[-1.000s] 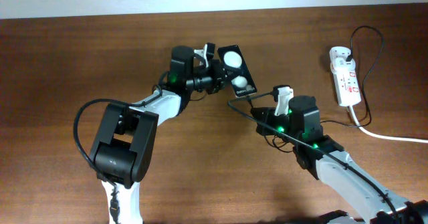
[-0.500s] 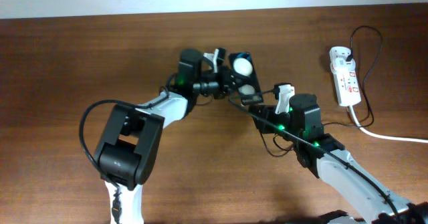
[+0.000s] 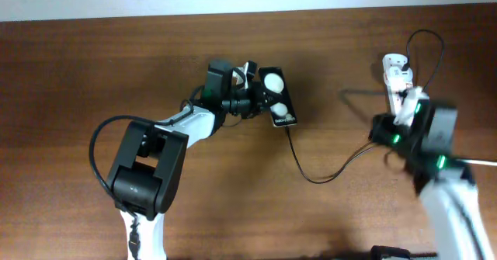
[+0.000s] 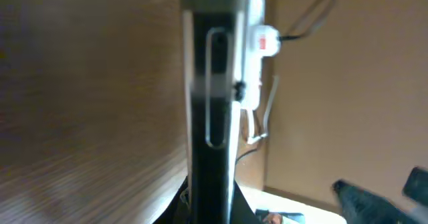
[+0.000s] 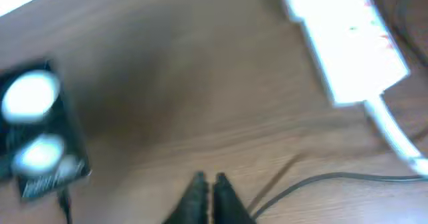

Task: Plug charger to phone and switch on socket

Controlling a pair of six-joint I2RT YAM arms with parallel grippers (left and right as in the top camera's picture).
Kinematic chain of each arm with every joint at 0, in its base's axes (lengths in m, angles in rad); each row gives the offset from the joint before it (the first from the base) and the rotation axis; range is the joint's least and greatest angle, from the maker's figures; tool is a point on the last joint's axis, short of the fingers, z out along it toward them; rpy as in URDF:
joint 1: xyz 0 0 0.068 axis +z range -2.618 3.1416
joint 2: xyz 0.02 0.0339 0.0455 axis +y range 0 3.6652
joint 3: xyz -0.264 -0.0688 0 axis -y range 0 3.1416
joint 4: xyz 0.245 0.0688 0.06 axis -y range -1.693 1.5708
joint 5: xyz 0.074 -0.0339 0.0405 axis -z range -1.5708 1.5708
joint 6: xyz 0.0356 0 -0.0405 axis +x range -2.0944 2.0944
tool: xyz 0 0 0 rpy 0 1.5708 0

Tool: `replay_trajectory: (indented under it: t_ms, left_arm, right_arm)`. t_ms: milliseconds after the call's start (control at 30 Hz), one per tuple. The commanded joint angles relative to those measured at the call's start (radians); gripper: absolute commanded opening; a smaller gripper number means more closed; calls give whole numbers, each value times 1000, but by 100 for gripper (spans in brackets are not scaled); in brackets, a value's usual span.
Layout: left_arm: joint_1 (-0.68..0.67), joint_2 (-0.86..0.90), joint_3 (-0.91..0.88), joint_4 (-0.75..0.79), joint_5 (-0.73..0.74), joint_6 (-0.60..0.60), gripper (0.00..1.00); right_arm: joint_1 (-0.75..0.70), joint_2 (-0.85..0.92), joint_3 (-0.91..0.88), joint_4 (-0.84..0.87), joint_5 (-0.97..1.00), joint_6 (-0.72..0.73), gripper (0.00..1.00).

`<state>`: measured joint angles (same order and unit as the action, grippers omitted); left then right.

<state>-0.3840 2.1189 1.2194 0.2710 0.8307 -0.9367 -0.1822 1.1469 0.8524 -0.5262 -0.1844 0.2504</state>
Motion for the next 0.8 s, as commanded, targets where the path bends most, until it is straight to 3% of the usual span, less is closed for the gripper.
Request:
replay_trajectory:
  t_ms: [0,67,133,300,367,433,533,633,767]
  left_arm:
    - [11,-6,4,-72,-176,35,0]
    - [25,-6,4,-93,-253,37,0]
    - [29,-6,4,-99,-311,37,10]
    - [29,-6,4,-209,-488,37,17]
    - [29,-6,4,-216,-488,37,41]
    - [29,-6,4,-249,-488,37,73]
    - [29,-6,4,-294,-486,37,99]
    - [34,-6,4,-356,-487,45,99]
    - [35,-6,24,-424,-479,152,99]
  right_arm:
    - [-74,224,229,-60,1,-7,4]
    - [-109,323,318,-68,2,-7,4]
    - [-154,388,364,-45,1,-7,4]
    - [-246,457,365,-19,1,-6,4]
    - [-265,457,366,-13,1,-6,4]
    - [-286,457,365,7,2,-7,4]
    - [-309,467,366,51,1,-6,4]
    - [-315,515,371,82,1,-6,4]
    - [-331,651,436,81,-60,-6,4]
